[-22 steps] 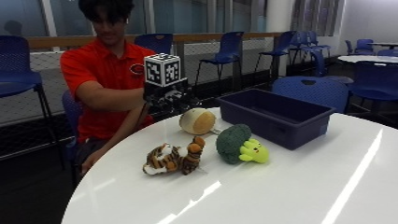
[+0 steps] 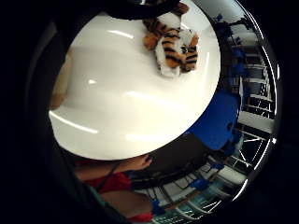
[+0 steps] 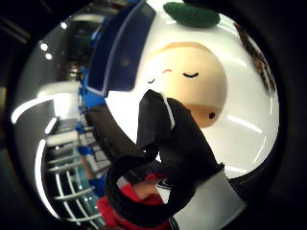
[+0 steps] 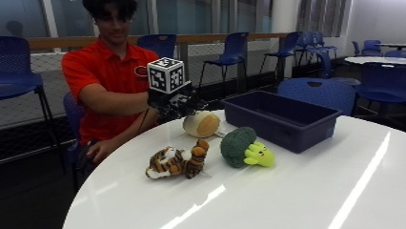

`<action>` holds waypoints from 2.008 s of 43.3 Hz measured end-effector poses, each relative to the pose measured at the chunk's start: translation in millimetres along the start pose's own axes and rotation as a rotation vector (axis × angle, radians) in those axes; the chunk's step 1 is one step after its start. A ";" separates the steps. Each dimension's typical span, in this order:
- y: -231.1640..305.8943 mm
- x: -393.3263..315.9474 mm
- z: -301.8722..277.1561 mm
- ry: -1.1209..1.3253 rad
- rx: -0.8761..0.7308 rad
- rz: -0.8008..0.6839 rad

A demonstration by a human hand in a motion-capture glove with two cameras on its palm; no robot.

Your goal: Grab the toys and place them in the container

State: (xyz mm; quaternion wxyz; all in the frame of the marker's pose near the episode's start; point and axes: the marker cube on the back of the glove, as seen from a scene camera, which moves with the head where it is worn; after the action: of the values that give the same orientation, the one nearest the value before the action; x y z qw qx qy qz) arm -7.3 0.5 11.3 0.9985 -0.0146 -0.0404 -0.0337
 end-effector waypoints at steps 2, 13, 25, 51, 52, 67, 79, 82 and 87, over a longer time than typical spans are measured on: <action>-1.4 1.5 1.4 -0.010 0.020 -0.006; -14.3 8.5 10.2 -0.077 0.097 -0.007; -21.6 -17.4 24.2 -0.077 0.065 -0.059; -58.6 -63.2 57.7 0.013 -0.007 -0.024; -59.7 -61.6 61.9 0.015 -0.024 -0.017; -46.5 -65.7 84.2 0.106 -0.091 0.008; -51.9 -68.3 77.2 0.060 0.011 -0.042; -52.9 -68.3 71.2 0.071 0.028 -0.062; -53.1 -61.9 55.4 0.068 0.015 -0.058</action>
State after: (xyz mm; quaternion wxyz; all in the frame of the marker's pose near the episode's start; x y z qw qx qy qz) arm -76.9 -46.6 62.9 0.9980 -0.0047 -0.0072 -0.0626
